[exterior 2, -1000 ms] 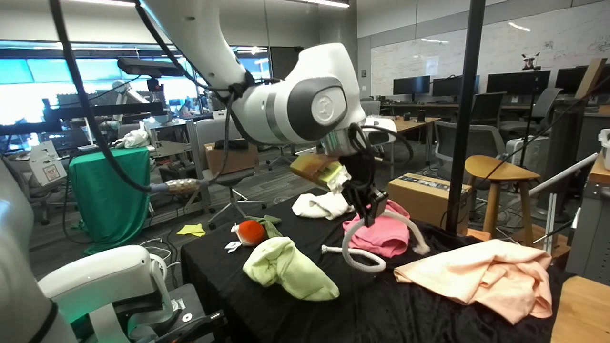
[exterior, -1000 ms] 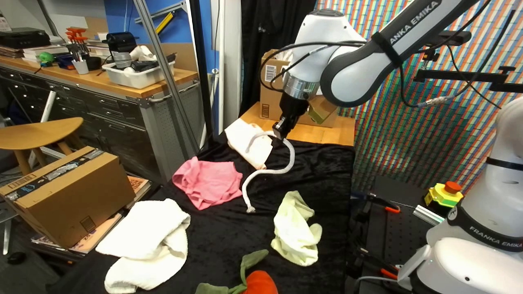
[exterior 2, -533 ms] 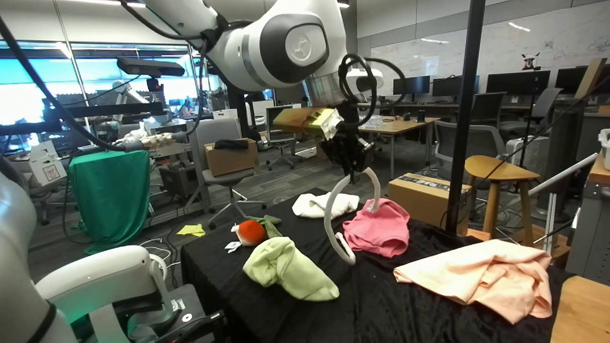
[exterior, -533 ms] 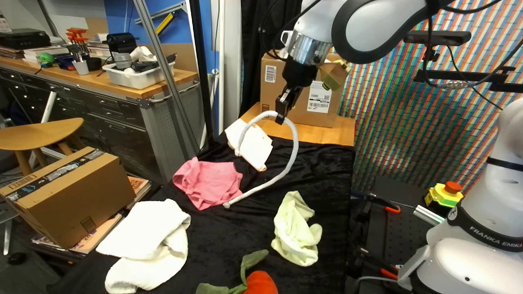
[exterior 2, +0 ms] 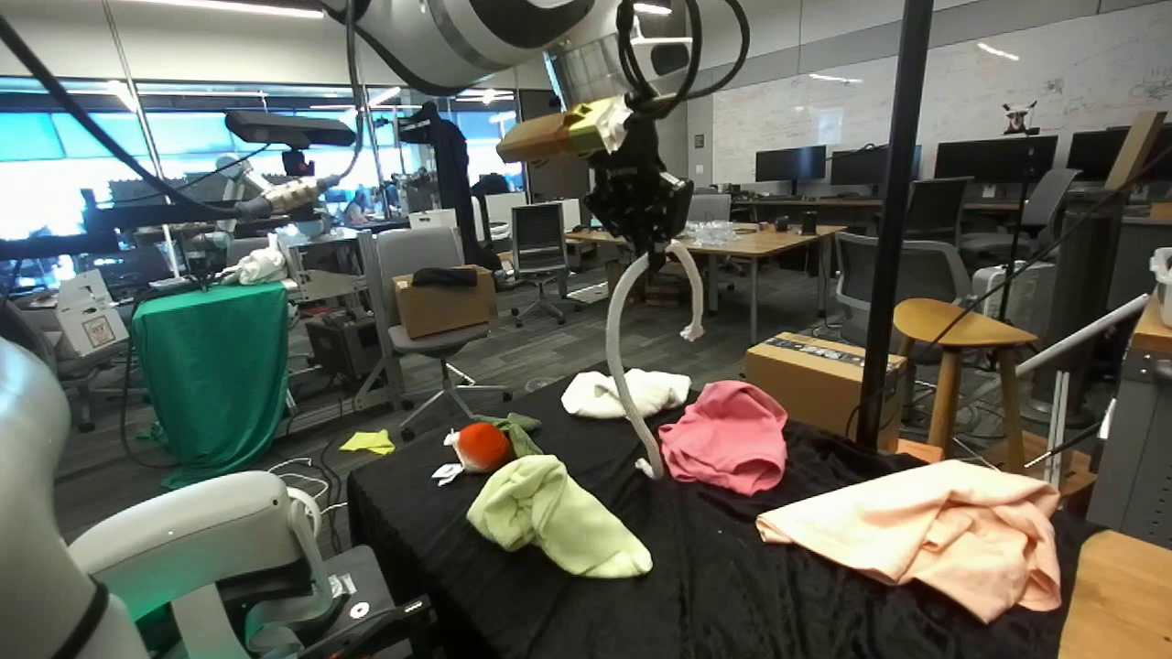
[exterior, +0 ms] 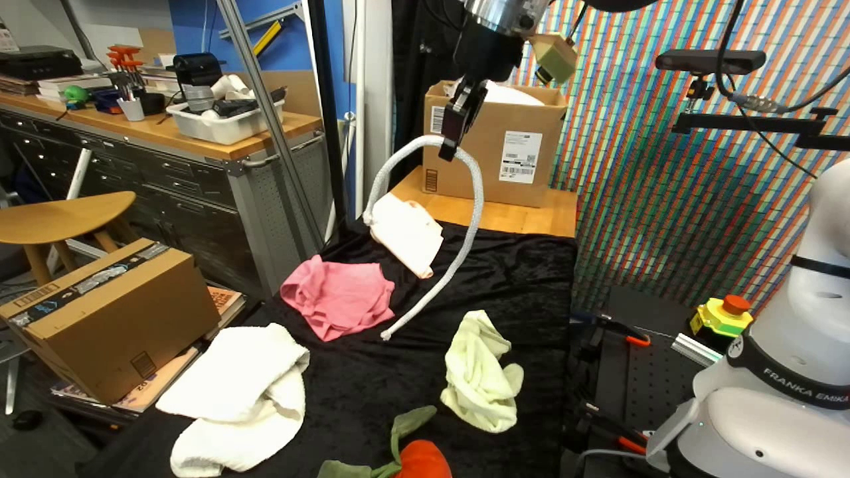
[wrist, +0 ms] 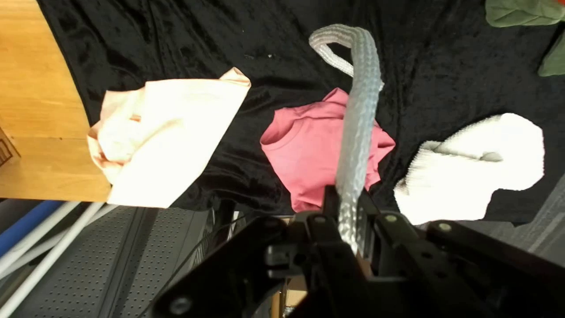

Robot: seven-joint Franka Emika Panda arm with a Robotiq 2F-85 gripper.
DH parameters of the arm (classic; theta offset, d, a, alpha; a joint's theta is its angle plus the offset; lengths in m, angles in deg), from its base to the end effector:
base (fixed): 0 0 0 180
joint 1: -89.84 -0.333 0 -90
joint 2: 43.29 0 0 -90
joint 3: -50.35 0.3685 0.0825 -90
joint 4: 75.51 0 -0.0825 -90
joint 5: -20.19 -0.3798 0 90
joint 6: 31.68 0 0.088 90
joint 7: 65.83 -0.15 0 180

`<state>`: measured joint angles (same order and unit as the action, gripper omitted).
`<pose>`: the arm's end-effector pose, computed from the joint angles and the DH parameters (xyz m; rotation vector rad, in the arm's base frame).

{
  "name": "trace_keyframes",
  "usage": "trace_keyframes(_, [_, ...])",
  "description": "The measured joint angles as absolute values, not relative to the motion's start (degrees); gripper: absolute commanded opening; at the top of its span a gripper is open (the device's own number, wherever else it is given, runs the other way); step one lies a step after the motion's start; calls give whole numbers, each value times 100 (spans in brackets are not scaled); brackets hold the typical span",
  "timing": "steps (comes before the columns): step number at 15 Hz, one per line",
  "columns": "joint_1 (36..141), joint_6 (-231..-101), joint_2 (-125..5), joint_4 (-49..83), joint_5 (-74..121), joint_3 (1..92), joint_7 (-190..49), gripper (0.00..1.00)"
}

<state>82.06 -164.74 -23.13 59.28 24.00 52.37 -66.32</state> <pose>0.4547 0.0764 0.5096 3.0466 0.3054 0.5034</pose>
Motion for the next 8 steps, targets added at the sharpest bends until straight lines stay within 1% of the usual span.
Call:
trace_keyframes(4, [8110,-16118,-2100,5728,2340,5487,-6615,8])
trace_keyframes(8, [7889,-15394,-2011,5534,2107,5686,-6489,9])
